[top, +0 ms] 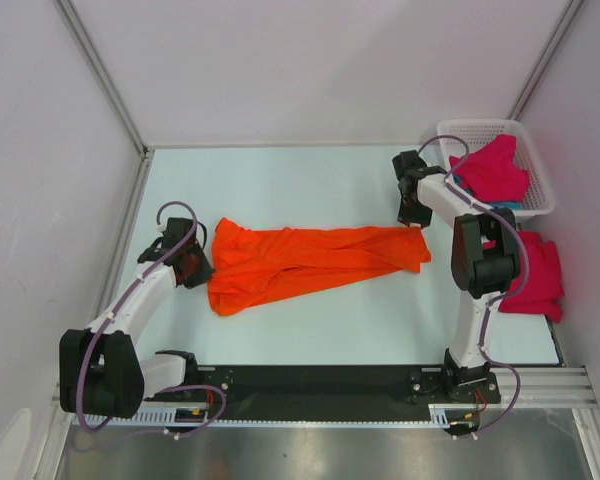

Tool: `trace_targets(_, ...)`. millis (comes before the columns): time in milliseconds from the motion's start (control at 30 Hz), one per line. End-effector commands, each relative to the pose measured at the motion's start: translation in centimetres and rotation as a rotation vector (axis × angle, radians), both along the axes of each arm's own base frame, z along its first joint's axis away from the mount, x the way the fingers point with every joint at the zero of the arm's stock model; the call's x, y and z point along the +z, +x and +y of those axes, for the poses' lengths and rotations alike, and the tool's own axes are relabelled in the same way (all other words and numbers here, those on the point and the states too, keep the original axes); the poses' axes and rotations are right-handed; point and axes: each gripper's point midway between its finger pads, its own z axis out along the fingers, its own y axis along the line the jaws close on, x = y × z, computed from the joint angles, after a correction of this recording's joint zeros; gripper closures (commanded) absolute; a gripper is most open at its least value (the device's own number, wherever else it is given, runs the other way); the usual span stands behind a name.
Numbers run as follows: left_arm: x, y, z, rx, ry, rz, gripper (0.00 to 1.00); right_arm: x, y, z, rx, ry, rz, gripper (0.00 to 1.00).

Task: Fold and stack the t-shirts
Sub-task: Fold the other side of the tshirt into a rectangle

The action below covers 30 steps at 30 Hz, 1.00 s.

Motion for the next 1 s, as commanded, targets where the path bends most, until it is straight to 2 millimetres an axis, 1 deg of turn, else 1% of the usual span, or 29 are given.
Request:
trace_targets(0, 1.1, 1.1, 0.2, -0.004, 0.002, -0.05, 1.0, 4.6, 0.4, 0.8, 0.013, 0.003, -0.104, 0.57)
trace_targets(133, 1.2, 1.1, 0.2, -0.004, -0.002, -0.053, 1.0, 4.4, -0.7, 1.3, 0.022, 0.012, -0.095, 0.57)
trace_targets(167, 1.1, 1.1, 0.1, -0.006, -0.002, -0.05, 1.0, 3.7, -1.5, 1.3, 0.024, 0.009, -0.075, 0.57)
trace_targets(200, 1.2, 1.1, 0.1, -0.006, -0.002, -0.055, 1.0, 3.7, -1.6, 1.4, 0.024, 0.013, -0.081, 0.57)
trace_targets(267, 1.2, 1.1, 0.1, -0.008, -0.005, -0.054, 1.0, 3.1, -2.3, 1.5, 0.025, 0.014, -0.072, 0.57)
trace_targets(300, 1.2, 1.2, 0.1, -0.007, -0.006, -0.057, 1.0, 2.4, -2.8, 1.5, 0.026, 0.015, -0.06, 0.57)
trace_targets(433, 1.1, 1.1, 0.0, -0.009, -0.01, -0.054, 1.0, 0.7, -3.6, 1.5, 0.026, 0.012, -0.025, 0.57)
trace_targets(500, 1.2, 1.1, 0.0, -0.01, -0.01, -0.057, 1.0, 0.2, -3.6, 1.6, 0.026, 0.012, -0.023, 0.58)
trace_targets(533, 1.2, 1.1, 0.0, -0.012, -0.008, -0.057, 1.0, -0.4, -3.6, 1.5, 0.026, 0.008, -0.009, 0.58)
trace_targets(600, 1.2, 1.1, 0.1, -0.013, -0.006, -0.06, 1.0, -0.7, -3.4, 1.5, 0.029, 0.004, -0.006, 0.58)
trace_targets(833, 1.3, 1.1, 0.1, -0.013, -0.006, -0.06, 1.0, -1.3, -1.8, 1.2, 0.034, -0.022, -0.003, 0.58)
trace_targets(967, 1.3, 1.0, 0.2, -0.013, 0.0, -0.06, 1.0, -1.8, -0.9, 0.4, 0.023, -0.036, 0.006, 0.59)
